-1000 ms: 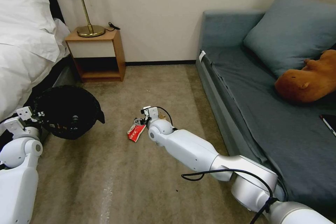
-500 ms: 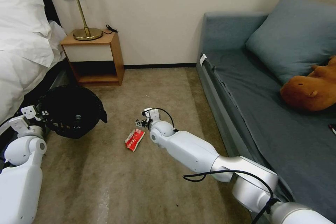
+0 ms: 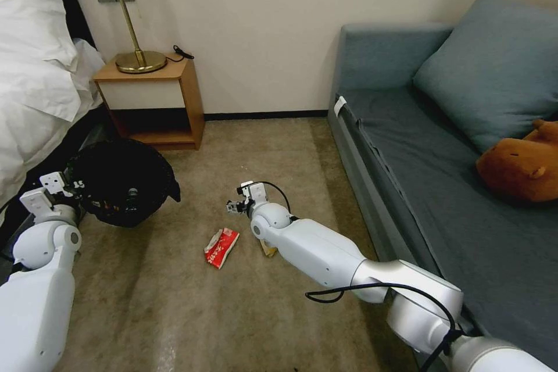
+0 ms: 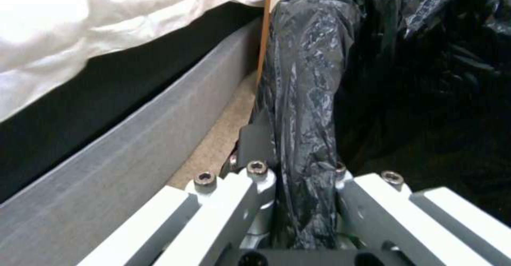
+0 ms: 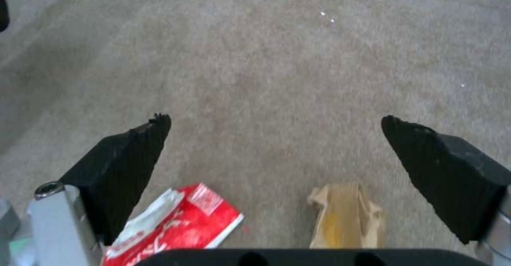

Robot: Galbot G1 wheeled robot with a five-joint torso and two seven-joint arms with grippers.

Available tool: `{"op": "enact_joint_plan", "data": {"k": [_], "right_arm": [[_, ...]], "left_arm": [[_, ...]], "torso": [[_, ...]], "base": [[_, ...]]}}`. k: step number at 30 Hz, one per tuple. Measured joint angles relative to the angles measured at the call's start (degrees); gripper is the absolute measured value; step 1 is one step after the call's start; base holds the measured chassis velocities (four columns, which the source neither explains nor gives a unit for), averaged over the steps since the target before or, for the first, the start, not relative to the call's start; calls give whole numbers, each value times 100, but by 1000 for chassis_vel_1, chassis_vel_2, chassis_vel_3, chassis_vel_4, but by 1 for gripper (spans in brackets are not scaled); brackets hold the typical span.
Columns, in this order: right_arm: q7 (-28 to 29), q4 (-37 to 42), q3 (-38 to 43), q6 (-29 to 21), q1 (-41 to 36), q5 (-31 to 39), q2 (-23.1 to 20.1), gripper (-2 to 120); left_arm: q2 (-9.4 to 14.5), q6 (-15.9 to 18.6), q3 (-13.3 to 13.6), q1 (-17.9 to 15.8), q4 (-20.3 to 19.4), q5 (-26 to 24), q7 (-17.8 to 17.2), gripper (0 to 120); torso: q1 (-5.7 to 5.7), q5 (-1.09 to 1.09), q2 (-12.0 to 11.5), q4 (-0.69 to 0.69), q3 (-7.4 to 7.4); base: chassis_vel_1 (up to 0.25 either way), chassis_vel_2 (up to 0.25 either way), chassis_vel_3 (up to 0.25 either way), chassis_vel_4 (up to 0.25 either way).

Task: Pick up the trash bin, then pick up the garbage on the floor and place it into the trash bin.

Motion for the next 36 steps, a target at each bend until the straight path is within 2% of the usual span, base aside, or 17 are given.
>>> {"op": "enact_joint_plan", "data": {"k": [13, 36], "right_arm": [[-86, 31, -80, 6, -69, -48, -15, 100], [-130, 166, -218, -24, -220, -143, -63, 100]], "left_arm": [[-9, 7, 32, -66, 50, 18, 6, 3], [-68, 12, 12, 79, -42, 30, 22, 3]], "torso": [[0, 0, 0, 0, 0], [0, 0, 0, -1, 0]], "base": [[-97, 104, 99, -98], [-89, 82, 76, -86]]}}
